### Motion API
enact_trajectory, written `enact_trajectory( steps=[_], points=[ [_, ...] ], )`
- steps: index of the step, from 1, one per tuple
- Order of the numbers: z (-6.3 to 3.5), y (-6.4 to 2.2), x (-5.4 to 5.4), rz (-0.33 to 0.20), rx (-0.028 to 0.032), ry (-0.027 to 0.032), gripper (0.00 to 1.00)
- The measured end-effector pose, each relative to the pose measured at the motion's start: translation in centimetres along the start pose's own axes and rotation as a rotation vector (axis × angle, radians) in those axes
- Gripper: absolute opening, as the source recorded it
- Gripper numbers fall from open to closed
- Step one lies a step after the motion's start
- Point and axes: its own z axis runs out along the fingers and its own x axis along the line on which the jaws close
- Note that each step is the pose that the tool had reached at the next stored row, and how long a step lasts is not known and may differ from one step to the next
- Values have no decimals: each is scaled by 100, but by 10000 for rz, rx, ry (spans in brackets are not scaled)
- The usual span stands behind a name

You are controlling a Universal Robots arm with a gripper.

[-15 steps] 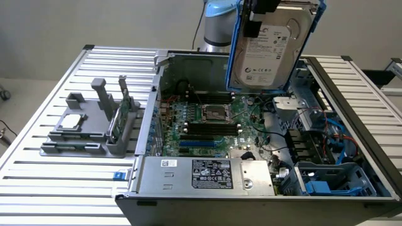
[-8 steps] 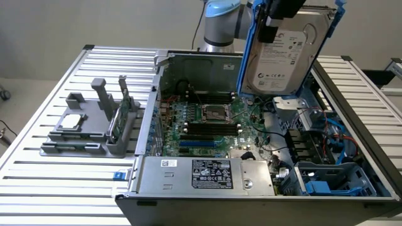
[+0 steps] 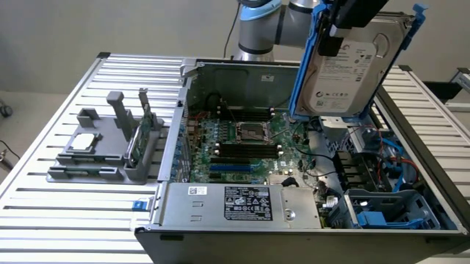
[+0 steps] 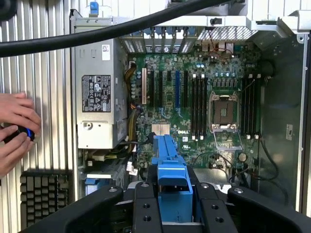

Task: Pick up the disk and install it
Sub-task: 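Pick up the disk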

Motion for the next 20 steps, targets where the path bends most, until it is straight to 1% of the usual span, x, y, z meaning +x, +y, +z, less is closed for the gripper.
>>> enact_trajectory(
  steps=[20],
  points=[
    [-11,-421,333,0,0,-16,33]
  ],
)
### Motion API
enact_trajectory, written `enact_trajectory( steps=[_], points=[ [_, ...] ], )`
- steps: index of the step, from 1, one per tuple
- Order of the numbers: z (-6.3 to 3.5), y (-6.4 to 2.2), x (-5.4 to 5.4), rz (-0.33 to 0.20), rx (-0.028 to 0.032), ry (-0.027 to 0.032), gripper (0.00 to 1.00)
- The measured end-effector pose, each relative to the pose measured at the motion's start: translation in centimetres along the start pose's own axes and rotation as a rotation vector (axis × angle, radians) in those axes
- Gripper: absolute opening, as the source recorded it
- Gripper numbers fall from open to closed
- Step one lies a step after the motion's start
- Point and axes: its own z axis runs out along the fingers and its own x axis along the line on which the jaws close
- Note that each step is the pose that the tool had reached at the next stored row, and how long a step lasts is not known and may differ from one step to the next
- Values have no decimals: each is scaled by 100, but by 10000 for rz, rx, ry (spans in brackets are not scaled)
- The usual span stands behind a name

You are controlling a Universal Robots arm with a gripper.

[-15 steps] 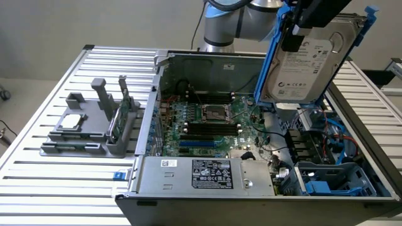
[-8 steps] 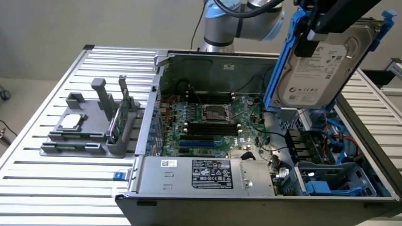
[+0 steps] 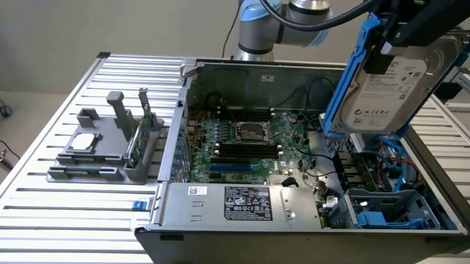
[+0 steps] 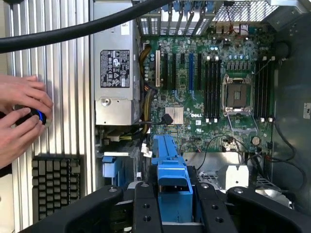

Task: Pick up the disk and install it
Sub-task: 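Pick up the disk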

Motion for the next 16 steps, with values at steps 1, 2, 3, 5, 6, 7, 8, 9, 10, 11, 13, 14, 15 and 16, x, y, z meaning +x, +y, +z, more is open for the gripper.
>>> enact_trajectory(
  steps=[1,2,3,5,6,7,8,9,10,11,13,14,15,16],
  points=[
    [0,-22,16,0,0,0,33],
    [-1,-45,33,0,0,1,33],
    [-2,-65,49,0,0,2,33],
    [-3,-101,82,-1,0,1,33],
    [-3,-119,99,0,0,1,33],
    [-3,-138,117,0,0,-1,33],
    [-4,-155,133,0,0,1,33],
    [-5,-170,150,0,0,1,33],
    [-4,-183,168,1,0,-1,33],
    [-4,-195,185,2,0,-1,33],
    [-2,-210,222,10,0,-1,33],
    [0,-217,241,13,0,1,33],
    [5,-223,262,17,0,-1,33],
    [9,-230,283,22,0,-1,33]
  ],
)
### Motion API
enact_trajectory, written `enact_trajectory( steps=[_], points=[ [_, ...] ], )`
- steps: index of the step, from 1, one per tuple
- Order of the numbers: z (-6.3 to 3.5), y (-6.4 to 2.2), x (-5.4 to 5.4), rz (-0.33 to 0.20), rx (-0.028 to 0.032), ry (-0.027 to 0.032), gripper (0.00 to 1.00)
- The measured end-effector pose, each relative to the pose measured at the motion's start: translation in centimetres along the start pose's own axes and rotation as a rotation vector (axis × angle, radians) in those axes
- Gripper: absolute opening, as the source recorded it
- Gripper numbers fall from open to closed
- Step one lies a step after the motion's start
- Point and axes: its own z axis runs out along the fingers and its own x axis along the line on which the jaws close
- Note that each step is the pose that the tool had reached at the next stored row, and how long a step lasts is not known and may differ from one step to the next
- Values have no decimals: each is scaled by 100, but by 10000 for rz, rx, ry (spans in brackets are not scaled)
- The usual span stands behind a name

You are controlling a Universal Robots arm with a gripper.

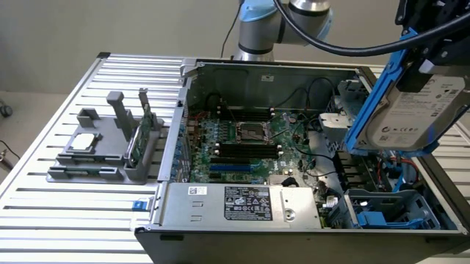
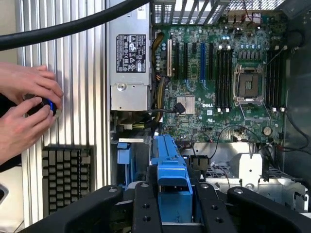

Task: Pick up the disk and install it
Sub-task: 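Pick up the disk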

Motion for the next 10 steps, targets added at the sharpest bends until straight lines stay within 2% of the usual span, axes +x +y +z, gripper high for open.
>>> enact_trajectory(
  steps=[10],
  points=[
    [59,-90,205,22,0,-1,33]
  ],
)
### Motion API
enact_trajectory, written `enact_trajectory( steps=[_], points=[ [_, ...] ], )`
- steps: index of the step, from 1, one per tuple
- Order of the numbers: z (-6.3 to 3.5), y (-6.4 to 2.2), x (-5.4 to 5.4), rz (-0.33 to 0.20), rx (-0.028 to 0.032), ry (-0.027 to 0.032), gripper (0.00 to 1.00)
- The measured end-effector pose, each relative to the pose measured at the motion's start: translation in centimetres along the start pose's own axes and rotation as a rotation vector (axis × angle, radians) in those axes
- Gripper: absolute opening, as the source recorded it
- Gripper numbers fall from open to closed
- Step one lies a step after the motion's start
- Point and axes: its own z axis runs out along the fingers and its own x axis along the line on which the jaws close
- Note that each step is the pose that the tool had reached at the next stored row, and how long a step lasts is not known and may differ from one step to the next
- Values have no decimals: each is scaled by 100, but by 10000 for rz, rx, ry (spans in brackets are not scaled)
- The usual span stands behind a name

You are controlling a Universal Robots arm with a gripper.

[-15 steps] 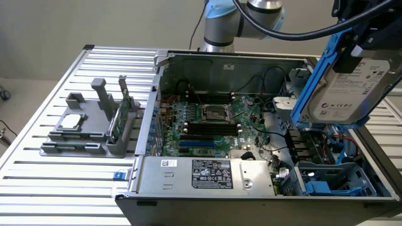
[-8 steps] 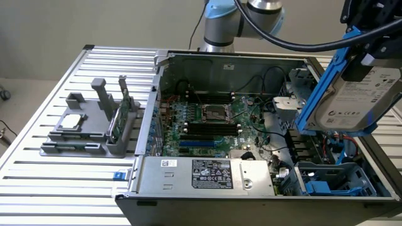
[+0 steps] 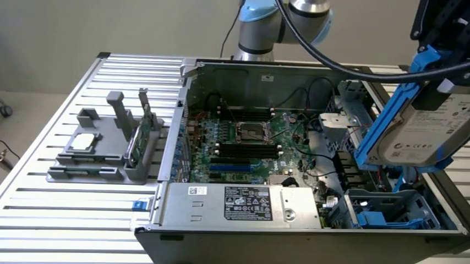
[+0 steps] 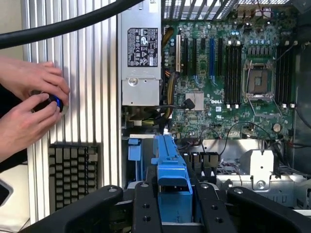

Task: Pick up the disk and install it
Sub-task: 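Pick up the disk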

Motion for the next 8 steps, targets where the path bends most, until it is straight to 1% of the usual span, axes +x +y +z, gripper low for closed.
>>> enact_trajectory(
  steps=[4,8],
  points=[
    [70,-29,69,10,0,-4,33],
    [143,-43,110,14,0,-7,33]
  ],
)
